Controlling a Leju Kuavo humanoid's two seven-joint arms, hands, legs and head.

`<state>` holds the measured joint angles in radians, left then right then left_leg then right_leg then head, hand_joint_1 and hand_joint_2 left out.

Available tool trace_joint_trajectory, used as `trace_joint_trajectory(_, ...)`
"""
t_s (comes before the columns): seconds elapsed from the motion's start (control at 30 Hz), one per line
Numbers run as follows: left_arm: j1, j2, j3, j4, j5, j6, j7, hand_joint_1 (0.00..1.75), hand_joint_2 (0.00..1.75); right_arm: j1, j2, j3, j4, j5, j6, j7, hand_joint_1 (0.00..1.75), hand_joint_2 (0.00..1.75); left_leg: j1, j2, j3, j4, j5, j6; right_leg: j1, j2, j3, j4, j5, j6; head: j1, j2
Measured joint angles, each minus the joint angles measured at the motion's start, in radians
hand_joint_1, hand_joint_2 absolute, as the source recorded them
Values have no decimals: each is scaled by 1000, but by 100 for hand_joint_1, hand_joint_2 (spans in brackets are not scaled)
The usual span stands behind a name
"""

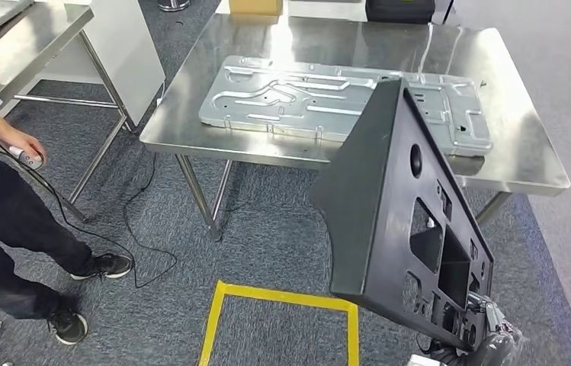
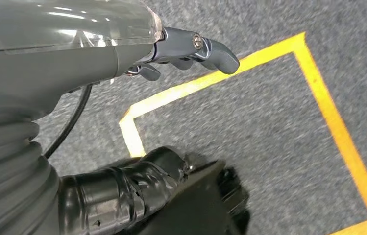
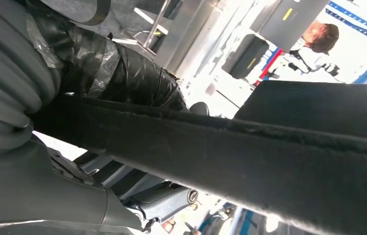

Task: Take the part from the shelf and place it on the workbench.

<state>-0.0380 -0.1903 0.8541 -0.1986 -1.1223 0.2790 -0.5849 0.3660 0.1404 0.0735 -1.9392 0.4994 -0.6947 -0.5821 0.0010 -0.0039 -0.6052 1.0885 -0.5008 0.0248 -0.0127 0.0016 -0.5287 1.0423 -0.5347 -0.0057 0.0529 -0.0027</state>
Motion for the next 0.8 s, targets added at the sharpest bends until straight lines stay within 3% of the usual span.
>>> trace_joint_trajectory(0.13, 2, 1, 0, 0, 0, 0, 1, 0, 175, -2, 0, -1, 0, 0, 0, 0, 175, 175, -7, -1, 24, -46, 17, 19, -1, 0, 15, 12, -7, 23, -1, 0)
trace_joint_trajectory(0.2, 1, 1, 0, 0, 0, 0, 1, 0, 175, -5, 0, -1, 0, 1, 0, 0, 175, 175, -2, -1, 48, -60, 18, 27, -2, -1, -1, 58, -24, 31, 0, 0)
trace_joint_trajectory(0.3, -5, 1, 0, 0, -2, 0, 2, 0, 175, -9, -1, -3, 0, 3, 0, -2, 175, 175, -2, -1, 65, -65, 7, 36, -2, -1, -108, 217, -87, 39, 2, 0)
trace_joint_trajectory(0.33, -5, 1, 0, 0, -4, 0, 2, 0, 175, -9, -1, -3, 0, 4, 0, -2, 175, 175, -3, -2, 70, -65, 1, 37, -2, -1, -140, 251, -92, 40, 2, 0)
trace_joint_trajectory(0.37, -4, 1, 0, 0, -5, 0, 2, 0, 175, -9, -1, -4, 0, 5, 0, -2, 175, 175, -3, -3, 78, -65, -6, 36, -2, -1, -155, 252, -77, 40, 2, 0)
trace_joint_trajectory(0.4, -2, 1, 0, 0, -7, 0, 2, 0, 175, -11, -1, -5, 0, 5, 0, -2, 175, 175, -3, -3, 88, -65, -14, 34, -2, -1, -153, 218, -40, 39, 2, 0)
trace_joint_trajectory(0.47, -1, 0, 0, 0, -11, -1, 2, 0, 175, -15, -2, -11, 0, 9, 0, -2, 175, 175, -3, -3, 110, -66, -30, 29, 0, -1, -118, 100, 44, 30, 2, 0)
trace_joint_trajectory(0.5, -2, -1, 0, 0, -13, -1, 2, 0, 175, -19, -2, -15, 0, 12, 0, -2, 175, 175, -3, -4, 116, -66, -36, 25, 4, -1, -104, 53, 57, 26, 2, 0)
trace_joint_trajectory(0.57, -5, -2, 0, 0, -17, -1, 3, 0, 175, -27, -5, -22, -2, 20, 0, -2, 175, 175, -4, -4, 123, -65, -44, 14, 11, -1, -94, 20, 55, 14, 1, 0)
trace_joint_trajectory(0.67, -7, -1, 0, 0, -21, -1, 3, 0, 175, -40, -9, -32, -5, 31, 0, -1, 175, 175, -6, -3, 130, -41, -49, -4, 5, 1, -68, 3, 61, -3, -1, 0)
trace_joint_trajectory(0.73, -9, 0, 0, 0, -23, -2, 3, 0, 175, -54, -10, -40, -5, 36, 0, 0, 175, 175, -2, -2, 91, 34, -74, -13, 1, -1, -49, -7, 56, -12, -3, 0)
trace_joint_trajectory(0.8, -9, 0, 0, 0, -25, -3, 3, 0, 175, -64, -10, -47, -5, 38, 0, -1, 175, 175, 3, -2, 14, 146, -121, -20, 1, -2, -38, -9, 47, -16, -5, 0)
